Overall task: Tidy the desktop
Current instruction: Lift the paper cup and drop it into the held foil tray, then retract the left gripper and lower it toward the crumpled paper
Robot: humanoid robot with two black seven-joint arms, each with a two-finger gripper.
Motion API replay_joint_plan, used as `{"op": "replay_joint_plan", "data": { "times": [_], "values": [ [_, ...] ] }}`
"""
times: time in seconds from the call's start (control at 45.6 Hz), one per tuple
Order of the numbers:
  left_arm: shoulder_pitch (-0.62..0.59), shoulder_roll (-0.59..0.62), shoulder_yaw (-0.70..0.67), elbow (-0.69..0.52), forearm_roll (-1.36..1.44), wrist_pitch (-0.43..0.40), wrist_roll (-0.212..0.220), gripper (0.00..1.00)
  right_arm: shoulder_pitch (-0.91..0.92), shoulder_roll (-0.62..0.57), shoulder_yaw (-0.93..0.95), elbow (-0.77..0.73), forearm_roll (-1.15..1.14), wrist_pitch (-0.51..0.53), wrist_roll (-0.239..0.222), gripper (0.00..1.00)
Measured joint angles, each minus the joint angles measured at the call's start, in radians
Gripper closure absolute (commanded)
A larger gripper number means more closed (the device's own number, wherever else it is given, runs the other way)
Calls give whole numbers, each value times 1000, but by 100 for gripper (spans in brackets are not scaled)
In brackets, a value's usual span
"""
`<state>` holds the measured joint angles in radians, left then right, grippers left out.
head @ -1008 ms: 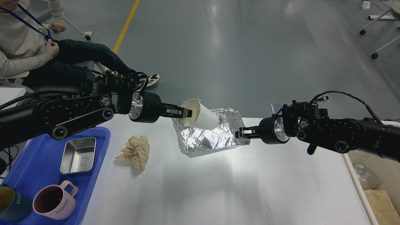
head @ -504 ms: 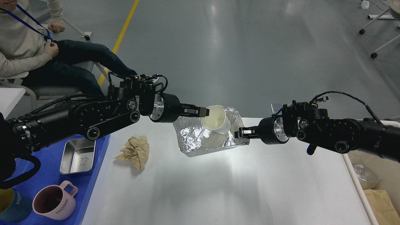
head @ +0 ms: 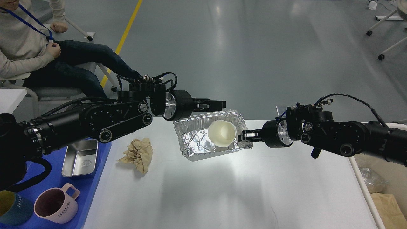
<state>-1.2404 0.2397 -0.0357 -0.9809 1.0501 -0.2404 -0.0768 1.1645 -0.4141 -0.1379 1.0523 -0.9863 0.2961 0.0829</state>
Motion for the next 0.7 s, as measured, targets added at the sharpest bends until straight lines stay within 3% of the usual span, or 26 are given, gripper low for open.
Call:
{"op": "replay_joint_plan", "data": {
  "times": [0.153, 0.416, 0.701],
  "values": [
    [-10, 42, -25, -1, -58, -3, -3, 35, -2, 0, 0, 0, 0, 0, 0, 100],
    [0, 232, -37, -29, -106, -47, -2, 26, -12, -3, 0, 0, 0, 1, 0, 100],
    [73, 521, -31, -211, -168, -104, 3, 26, -14, -1, -4, -2, 0, 2, 0, 100]
  ]
}}
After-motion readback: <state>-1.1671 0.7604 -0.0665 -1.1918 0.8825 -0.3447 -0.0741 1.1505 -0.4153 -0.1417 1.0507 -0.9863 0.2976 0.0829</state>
